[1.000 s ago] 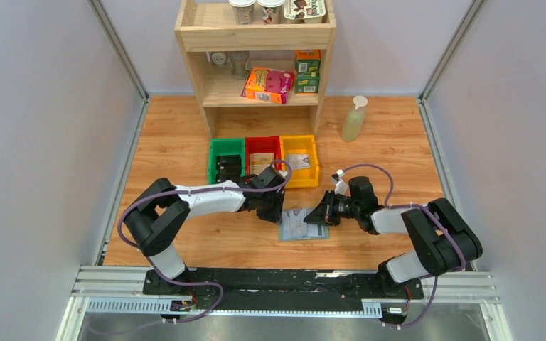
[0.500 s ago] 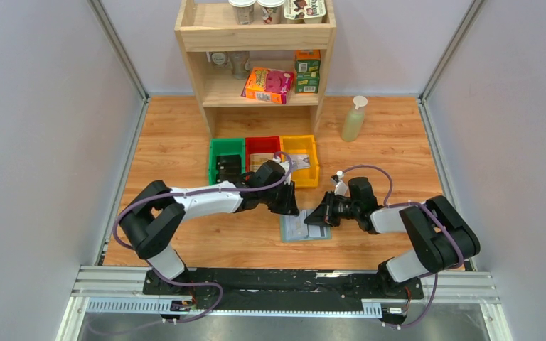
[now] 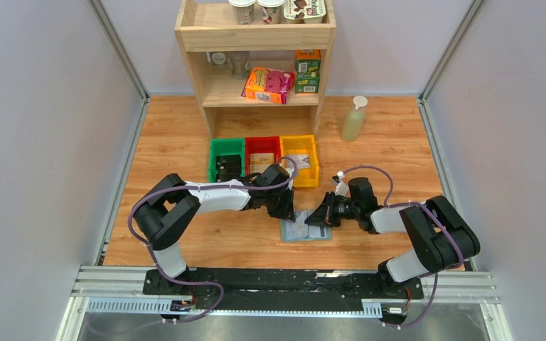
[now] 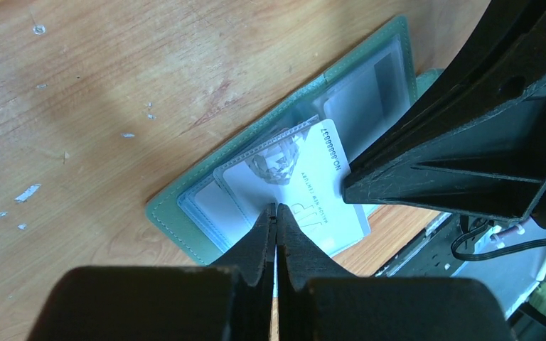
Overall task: Take the credit cards out of the card holder
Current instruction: Remove the credit card from the card holder.
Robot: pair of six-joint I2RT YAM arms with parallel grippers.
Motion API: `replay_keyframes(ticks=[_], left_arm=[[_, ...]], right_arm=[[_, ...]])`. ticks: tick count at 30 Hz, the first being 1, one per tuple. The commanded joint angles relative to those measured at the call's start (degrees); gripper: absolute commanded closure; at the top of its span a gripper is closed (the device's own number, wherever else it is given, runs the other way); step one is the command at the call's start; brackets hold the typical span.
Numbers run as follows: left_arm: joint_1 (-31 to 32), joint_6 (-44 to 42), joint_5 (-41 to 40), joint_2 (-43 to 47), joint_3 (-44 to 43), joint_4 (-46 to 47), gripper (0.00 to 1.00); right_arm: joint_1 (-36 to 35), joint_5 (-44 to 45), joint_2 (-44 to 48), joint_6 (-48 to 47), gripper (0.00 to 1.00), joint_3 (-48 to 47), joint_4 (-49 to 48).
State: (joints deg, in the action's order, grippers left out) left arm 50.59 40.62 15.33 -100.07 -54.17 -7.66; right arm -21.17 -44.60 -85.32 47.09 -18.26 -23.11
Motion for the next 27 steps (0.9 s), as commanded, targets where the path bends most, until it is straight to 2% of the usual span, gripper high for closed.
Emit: replay_keyframes(ticks=[1, 3, 9, 14, 27], left_arm=[[0.39, -1.68, -2.50, -2.23, -0.59, -6.31, 1.00], [0.39, -1.69, -2.76, -2.23, -0.32, -6.75, 1.00], [0.39, -1.77, -3.03, -2.06, -0.41, -7.10, 1.00], [0.39, -1.69, -2.94, -2.23, -0.32, -7.19, 1.00], [0.39, -1.86, -2.94, -2.50, -0.50, -7.63, 1.00]], right_arm=[[0.42, -0.75, 0.94, -0.16, 0.94, -0.37, -1.41], [0.43, -1.01, 1.47, 0.02, 0.91, -0.46, -1.32], [0.78, -1.19, 2.52, 0.28, 0.91, -0.46, -1.32], [1.04, -0.93, 2.96, 0.11, 1.00, -0.02, -1.41], [4.03, -0.66, 6.04, -3.23, 1.00, 0.42, 4.74]])
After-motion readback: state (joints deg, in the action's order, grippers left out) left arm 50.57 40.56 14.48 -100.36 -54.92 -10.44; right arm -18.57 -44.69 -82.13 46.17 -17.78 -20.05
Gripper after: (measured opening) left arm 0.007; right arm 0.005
